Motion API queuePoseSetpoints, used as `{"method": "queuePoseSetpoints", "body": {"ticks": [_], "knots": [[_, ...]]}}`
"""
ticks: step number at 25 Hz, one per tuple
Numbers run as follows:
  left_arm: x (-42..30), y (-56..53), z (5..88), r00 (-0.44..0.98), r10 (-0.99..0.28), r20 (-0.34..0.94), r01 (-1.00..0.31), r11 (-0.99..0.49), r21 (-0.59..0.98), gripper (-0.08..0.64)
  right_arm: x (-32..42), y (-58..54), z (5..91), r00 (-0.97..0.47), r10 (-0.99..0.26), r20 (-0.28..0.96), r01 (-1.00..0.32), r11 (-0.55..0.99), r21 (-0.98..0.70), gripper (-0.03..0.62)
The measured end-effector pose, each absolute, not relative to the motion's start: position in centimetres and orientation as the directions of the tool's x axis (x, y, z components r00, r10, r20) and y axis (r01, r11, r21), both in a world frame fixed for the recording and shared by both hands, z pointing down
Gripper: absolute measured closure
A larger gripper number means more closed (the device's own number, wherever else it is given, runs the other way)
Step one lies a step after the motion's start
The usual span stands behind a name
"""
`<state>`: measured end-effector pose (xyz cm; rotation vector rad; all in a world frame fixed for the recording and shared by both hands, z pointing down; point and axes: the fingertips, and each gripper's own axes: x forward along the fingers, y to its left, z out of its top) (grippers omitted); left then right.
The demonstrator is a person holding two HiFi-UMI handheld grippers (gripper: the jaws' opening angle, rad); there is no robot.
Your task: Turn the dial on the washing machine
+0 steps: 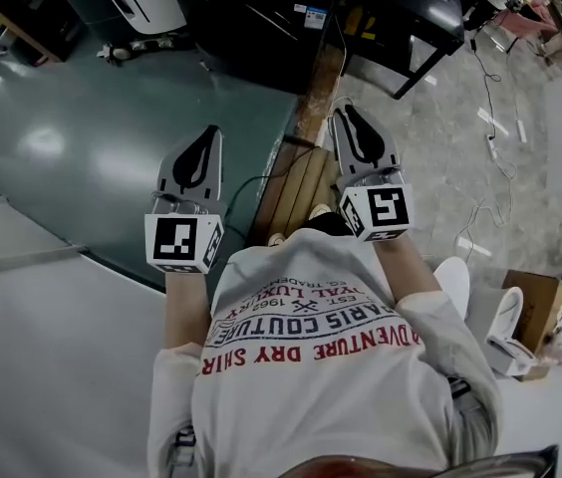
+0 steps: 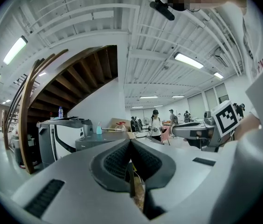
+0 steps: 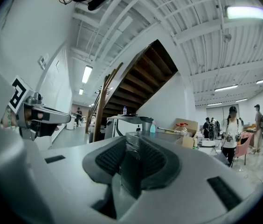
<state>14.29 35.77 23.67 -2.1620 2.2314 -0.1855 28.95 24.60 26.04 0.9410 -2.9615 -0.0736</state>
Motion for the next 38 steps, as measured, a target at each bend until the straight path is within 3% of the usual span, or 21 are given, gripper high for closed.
{"method": "queuePoseSetpoints", "body": {"ticks": [2,3,13,23,38], "knots": [[13.8,35.6,23.9,-0.046,-0.997,0.068,-0.994,0.039,-0.104,0.545,28.6,23.9,25.8,-0.809,-0.588,0.014,-0.586,0.808,0.067,0.339],[13.5,35.4,24.1,-0.050,-0.996,0.072,-0.994,0.042,-0.102,0.545,28.5,23.5,25.9,-0.804,-0.594,0.015,-0.592,0.803,0.071,0.308],[9.9,30.8,27.4,-0.096,-0.983,0.153,-0.992,0.083,-0.090,0.545,24.6,17.7,28.8,-0.813,-0.578,0.069,-0.575,0.816,0.065,0.301],[2.6,17.5,28.5,-0.144,-0.970,0.195,-0.986,0.124,-0.108,0.545,16.8,3.3,31.2,-0.828,-0.551,0.106,-0.550,0.834,0.042,0.301],[-2.7,3.7,29.9,-0.064,-0.961,0.271,-0.994,0.038,-0.100,0.545,10.3,-9.6,36.6,-0.789,-0.543,0.286,-0.562,0.827,0.022,0.301]]}}
